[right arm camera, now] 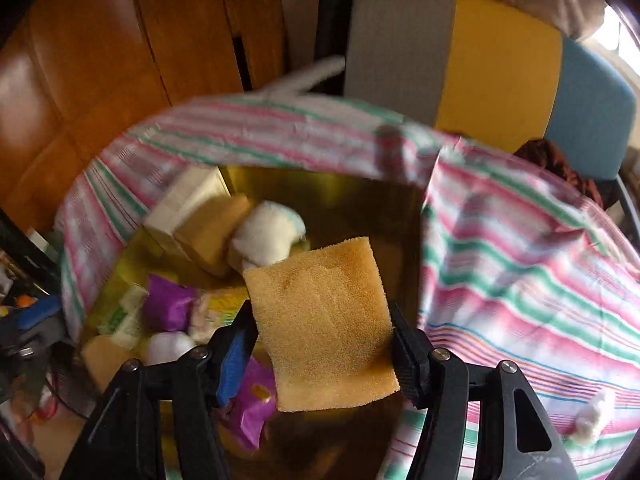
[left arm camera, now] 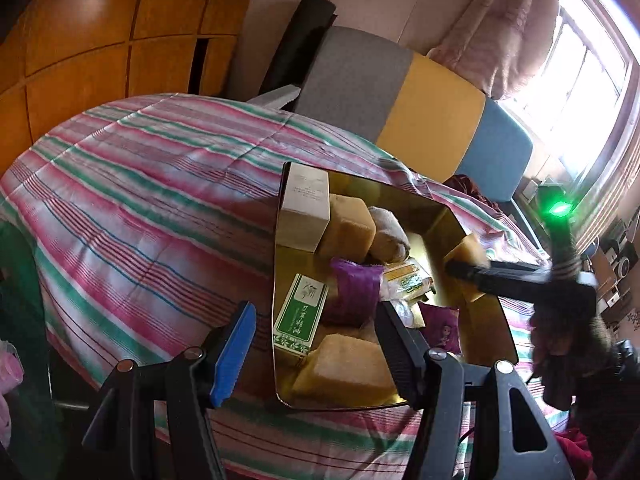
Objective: Organize objects
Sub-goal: 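Carry the orange sponge into the gold tray and open the right tool, then move both tools back to the pile and grasp the plastic-wrapped white bundle with left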
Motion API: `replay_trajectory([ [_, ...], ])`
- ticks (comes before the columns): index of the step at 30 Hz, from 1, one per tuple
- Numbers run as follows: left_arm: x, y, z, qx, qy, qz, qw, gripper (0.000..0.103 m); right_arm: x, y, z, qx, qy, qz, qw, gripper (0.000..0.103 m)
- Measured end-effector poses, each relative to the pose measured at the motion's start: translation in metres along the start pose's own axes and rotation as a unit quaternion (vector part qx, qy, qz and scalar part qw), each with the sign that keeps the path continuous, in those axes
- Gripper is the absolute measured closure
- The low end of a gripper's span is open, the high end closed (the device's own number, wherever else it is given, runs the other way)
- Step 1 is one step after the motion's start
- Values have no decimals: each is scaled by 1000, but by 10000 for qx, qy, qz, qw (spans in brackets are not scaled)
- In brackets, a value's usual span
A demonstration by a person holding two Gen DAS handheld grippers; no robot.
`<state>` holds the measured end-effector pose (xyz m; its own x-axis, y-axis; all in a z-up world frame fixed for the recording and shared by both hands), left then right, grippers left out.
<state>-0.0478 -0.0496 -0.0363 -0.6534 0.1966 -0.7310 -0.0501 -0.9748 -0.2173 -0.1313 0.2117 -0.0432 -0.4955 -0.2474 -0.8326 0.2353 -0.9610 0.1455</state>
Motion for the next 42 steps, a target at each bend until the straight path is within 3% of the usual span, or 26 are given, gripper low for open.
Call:
replay_trajectory([
  [3, 3, 1, -2, 8, 18, -8, 10000, 41, 14, 0, -5, -32, 168, -162, 9997, 38],
  [6, 5, 1, -3, 32, 33, 22, 10000, 41, 15, 2, -9, -31, 126, -166, 9998, 18],
  [7, 5, 1, -3, 38, 37, 32, 10000, 41, 15, 2, -10, -15, 122, -138, 9998, 16],
  [24, -13, -32, -6, 628, -235, 139, 9977, 41, -44, 5, -37, 337, -501, 68, 9982, 14],
  [30, -16, -48, -10, 825, -217, 14, 9964, 41, -71, -6, -53, 476, -721, 50, 9962, 10],
  [35, -15, -63, -14, 1033, -149, -107, 9945, 41, -91, -31, -72, 687, -744, -24, 9949, 8],
  [37, -14, -70, -16, 1103, -126, -147, 9937, 41, -101, -45, -81, 814, -774, -98, 9936, 3],
  [42, -12, -87, -21, 1324, -52, -243, 9909, 41, -128, -97, -104, 1196, -791, -513, 9883, 1],
])
Point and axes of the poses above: each gripper's, at about its wrist camera, not at the fingertips, and x roughly the way its jaws point, y to its left, z to its top, the point moved 1 cm from there along x, roughly the way its jaws point, and after that the axes turned 8 degrees about z, right-handed, at the moved point
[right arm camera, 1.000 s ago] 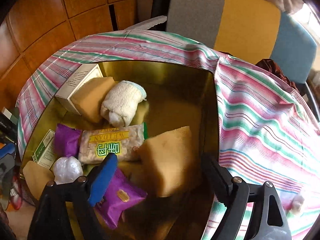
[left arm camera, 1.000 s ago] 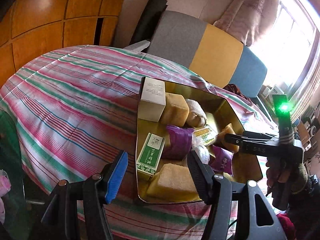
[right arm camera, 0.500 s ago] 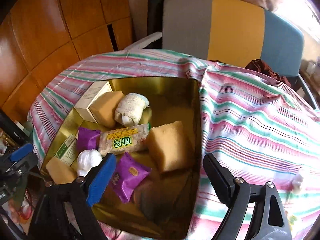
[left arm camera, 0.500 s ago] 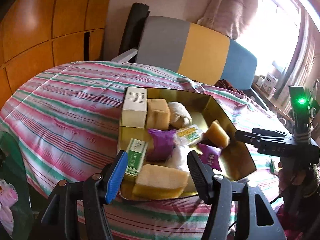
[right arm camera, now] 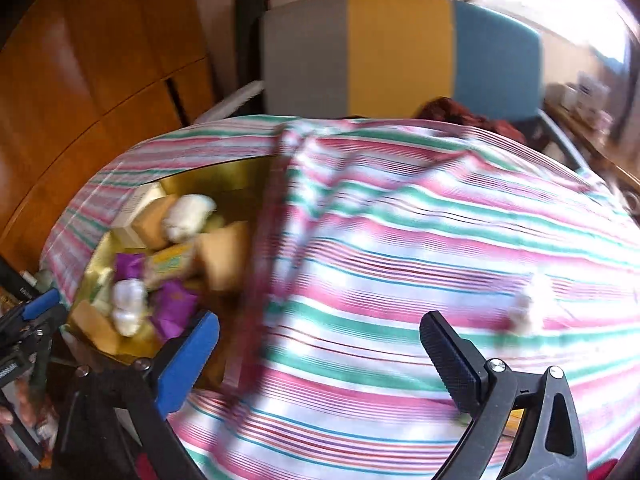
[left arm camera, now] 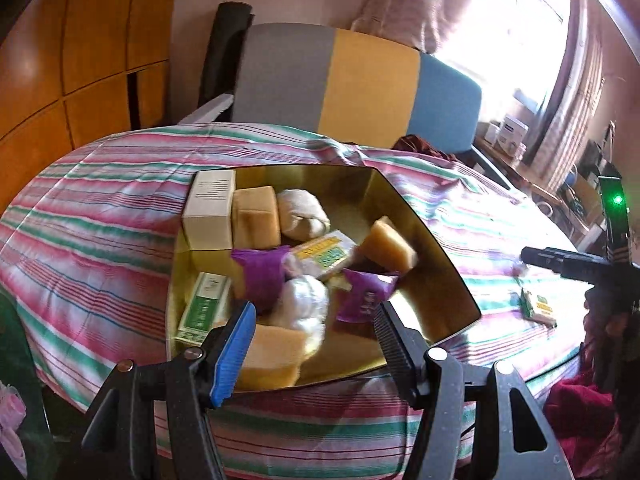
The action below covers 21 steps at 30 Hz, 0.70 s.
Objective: Organize objects
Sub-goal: 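Move both tools back to the pile and grasp the plastic-wrapped white bundle with left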
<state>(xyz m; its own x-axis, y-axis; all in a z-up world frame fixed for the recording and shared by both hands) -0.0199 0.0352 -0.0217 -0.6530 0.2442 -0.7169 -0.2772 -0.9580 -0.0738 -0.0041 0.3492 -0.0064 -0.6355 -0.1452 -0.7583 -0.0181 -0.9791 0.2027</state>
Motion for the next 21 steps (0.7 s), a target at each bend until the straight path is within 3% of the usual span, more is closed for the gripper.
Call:
replay_trajectory([
  [6, 2, -25, 2, 306, 60, -125, 9994, 41, -25, -83, -9, 673, -32, -578, 9961, 0],
  [13, 5, -65, 12, 779, 36, -316, 9965, 41, -60, -175, -29, 1520, -371, -1237, 9799, 0],
  [16, 7, -89, 18, 1028, -37, -399, 9939, 41, -70, -209, -42, 2177, -620, -1298, 9653, 0],
  [21, 19, -136, 27, 1445, 35, -669, 9872, 41, -86, -251, -60, 3351, -1087, -1097, 9294, 0],
])
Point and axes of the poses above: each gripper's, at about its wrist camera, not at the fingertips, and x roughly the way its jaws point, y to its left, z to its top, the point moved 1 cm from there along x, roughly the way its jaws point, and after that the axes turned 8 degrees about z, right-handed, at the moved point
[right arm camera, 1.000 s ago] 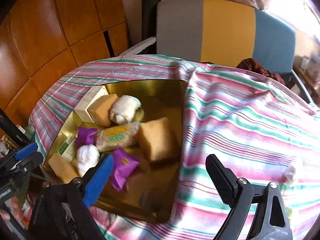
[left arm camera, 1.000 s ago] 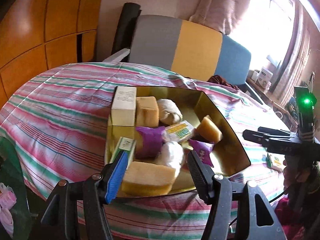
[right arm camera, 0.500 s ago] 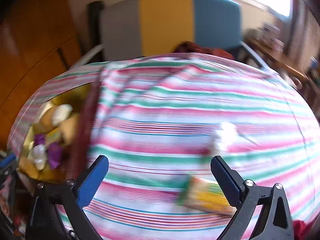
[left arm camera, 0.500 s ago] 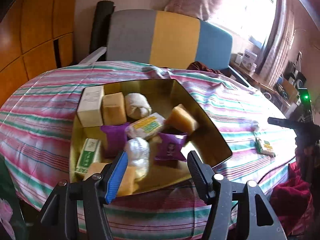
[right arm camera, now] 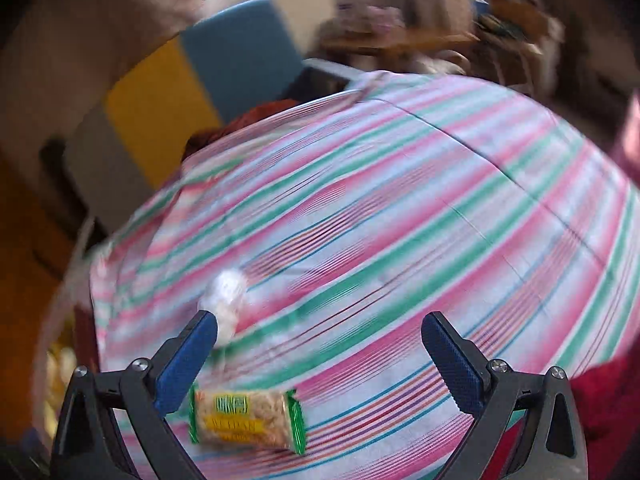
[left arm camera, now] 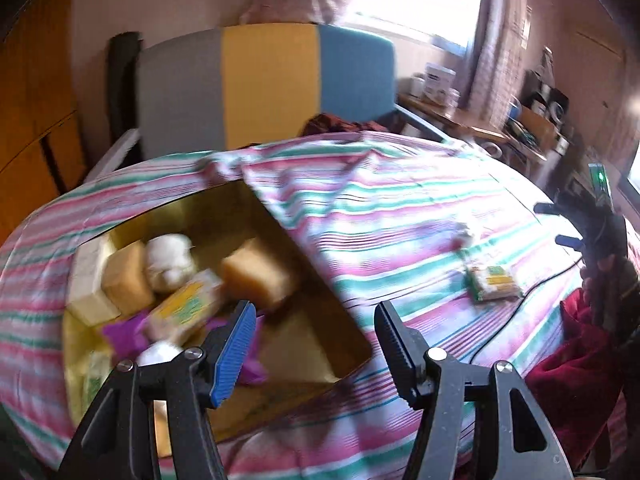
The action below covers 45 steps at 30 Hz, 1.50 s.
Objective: Organize objects
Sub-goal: 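Move both tools back to the pile and grasp the plastic-wrapped white bundle with left, then hold the white bundle in left tool while right tool grasps the WEIDAN cracker packet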
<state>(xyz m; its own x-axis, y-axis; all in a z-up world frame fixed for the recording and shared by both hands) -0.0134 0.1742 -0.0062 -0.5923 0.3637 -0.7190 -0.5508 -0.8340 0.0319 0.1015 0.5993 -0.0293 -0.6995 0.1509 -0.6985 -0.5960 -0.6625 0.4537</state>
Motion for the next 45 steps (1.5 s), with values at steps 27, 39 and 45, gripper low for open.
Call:
replay_trajectory([
  [27, 181, -237, 95, 1551, 1093, -1528, 9699, 41, 10, -18, -2, 876, 245, 847, 9922, 0],
  [39, 193, -196, 76, 1319, 1131, -1222, 9772, 69, 18, -20, -3, 879, 415, 816, 9919, 0],
  [45, 153, -153, 39, 1083, 1164, -1021, 9820, 69, 27, -14, -6, 694, 645, 759, 9926, 0],
])
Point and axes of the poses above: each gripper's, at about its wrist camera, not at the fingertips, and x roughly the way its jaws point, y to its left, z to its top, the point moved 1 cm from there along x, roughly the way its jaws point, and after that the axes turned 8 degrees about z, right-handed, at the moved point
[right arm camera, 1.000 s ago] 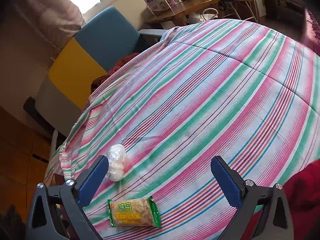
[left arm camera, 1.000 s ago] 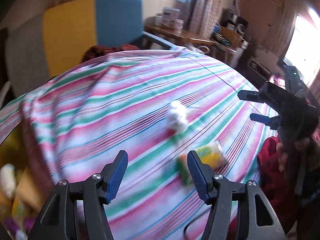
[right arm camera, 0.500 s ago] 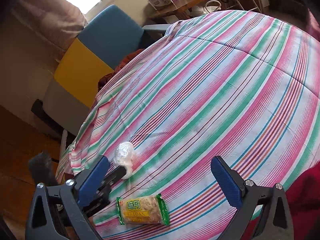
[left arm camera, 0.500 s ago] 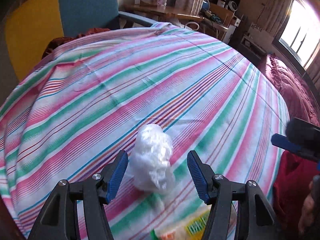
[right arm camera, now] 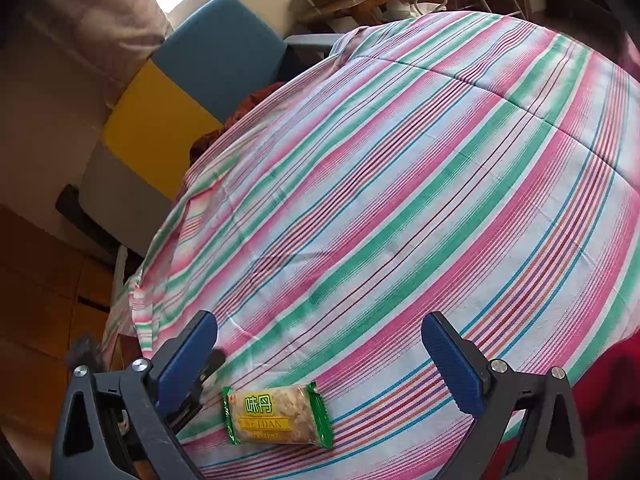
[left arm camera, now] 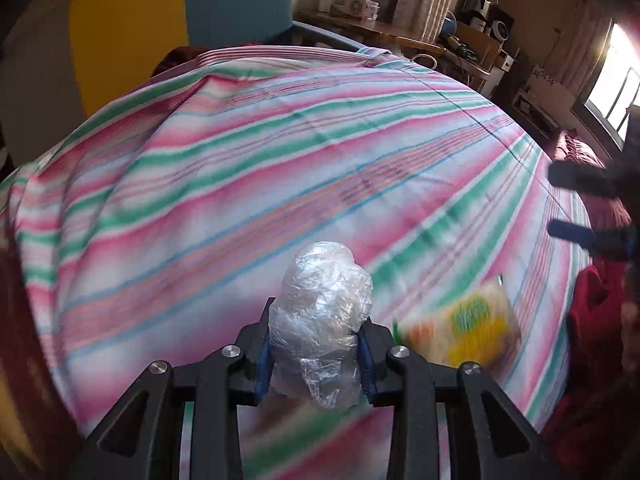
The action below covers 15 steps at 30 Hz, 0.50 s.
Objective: Organize objects
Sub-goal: 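Hold the white bundle in left tool while right tool grasps the WEIDAN cracker packet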
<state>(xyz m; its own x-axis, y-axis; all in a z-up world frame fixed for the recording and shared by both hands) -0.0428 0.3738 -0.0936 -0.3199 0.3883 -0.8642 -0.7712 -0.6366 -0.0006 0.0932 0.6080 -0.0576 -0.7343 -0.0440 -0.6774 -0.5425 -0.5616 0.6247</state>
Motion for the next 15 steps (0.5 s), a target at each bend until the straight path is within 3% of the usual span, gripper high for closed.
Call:
replay_trajectory([
  [4, -20, 0, -40, 24, -14, 156, 9999, 69, 15, 9, -6, -253, 381, 31, 9989, 0],
  [10, -45, -15, -85, 198, -166, 86, 9996, 69, 31, 38, -21, -1092, 766, 86, 9910, 0],
  [13, -53, -14, -100, 261, -244, 33, 9994, 69, 45, 70, -39, -2129, 1103, -31, 9708, 0],
  [15, -56, -9, -103, 207, -274, -44, 9994, 69, 55, 91, -53, -2917, 1417, -155, 9458, 0],
])
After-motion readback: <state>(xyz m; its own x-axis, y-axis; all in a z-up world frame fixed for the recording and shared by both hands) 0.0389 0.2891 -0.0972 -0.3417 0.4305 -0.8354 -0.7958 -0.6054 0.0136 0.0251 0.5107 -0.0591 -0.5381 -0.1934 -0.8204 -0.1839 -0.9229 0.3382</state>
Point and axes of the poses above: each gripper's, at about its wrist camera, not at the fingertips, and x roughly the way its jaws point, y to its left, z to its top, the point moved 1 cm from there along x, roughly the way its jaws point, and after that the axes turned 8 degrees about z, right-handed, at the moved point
